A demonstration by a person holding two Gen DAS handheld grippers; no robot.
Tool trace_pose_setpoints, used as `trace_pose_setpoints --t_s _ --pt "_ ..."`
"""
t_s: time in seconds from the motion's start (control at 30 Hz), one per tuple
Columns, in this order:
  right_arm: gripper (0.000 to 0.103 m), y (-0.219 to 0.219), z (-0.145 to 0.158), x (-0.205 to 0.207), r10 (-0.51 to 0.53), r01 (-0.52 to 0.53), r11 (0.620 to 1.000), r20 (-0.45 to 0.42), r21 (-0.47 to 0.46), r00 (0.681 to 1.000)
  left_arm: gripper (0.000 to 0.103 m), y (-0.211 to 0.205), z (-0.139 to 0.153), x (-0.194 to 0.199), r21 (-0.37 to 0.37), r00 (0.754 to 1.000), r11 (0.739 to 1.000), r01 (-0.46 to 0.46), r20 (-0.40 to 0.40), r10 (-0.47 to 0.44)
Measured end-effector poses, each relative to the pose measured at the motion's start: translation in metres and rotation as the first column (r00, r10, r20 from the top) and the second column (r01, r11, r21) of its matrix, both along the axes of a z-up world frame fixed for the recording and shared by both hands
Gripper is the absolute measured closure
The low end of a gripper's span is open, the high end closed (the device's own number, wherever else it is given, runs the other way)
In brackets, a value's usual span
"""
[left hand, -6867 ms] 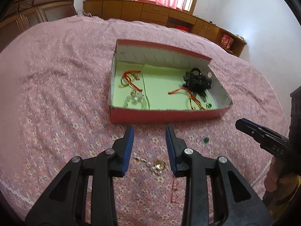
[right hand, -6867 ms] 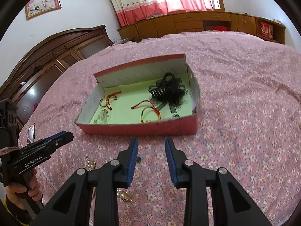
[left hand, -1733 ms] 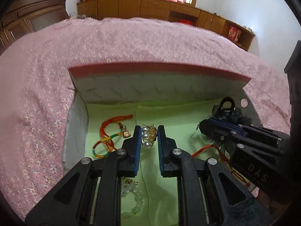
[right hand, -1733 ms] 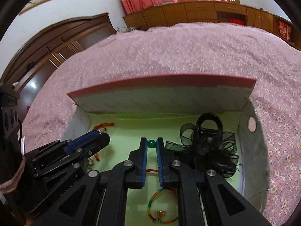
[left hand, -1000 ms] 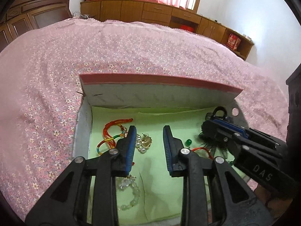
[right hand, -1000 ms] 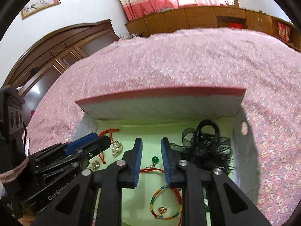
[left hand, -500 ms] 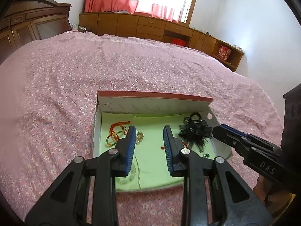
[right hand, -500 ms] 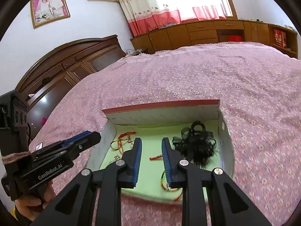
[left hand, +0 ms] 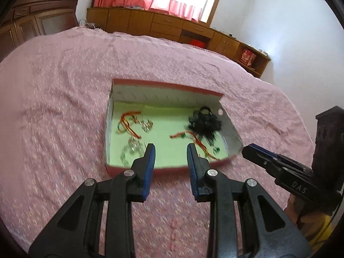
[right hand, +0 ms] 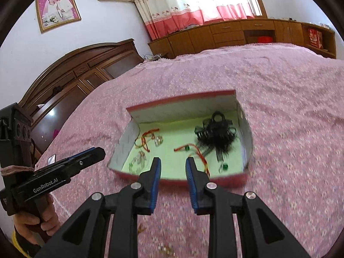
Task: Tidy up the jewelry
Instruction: 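Withdraw both open tools from the box toward the last jewelry, then grasp the pink bead hairpin with the left tool while the right tool grasps the pearl earring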
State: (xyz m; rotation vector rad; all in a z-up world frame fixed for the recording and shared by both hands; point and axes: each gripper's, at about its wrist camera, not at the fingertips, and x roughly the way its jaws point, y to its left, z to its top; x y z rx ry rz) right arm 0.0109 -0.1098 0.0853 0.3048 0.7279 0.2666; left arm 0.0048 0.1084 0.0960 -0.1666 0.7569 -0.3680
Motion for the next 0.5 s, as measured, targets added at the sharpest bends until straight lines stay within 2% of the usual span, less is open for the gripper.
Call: trace_pose_setpoints --t_s 0.5 --pt "0.077 -0.001 -0.027 -0.042 -0.019 0.015 0.999 -0.095 -0.034 0.995 0.081 -0.017 -0.044 -0.037 0.036 0.988 0.996 0.078 -0.135 -0.073"
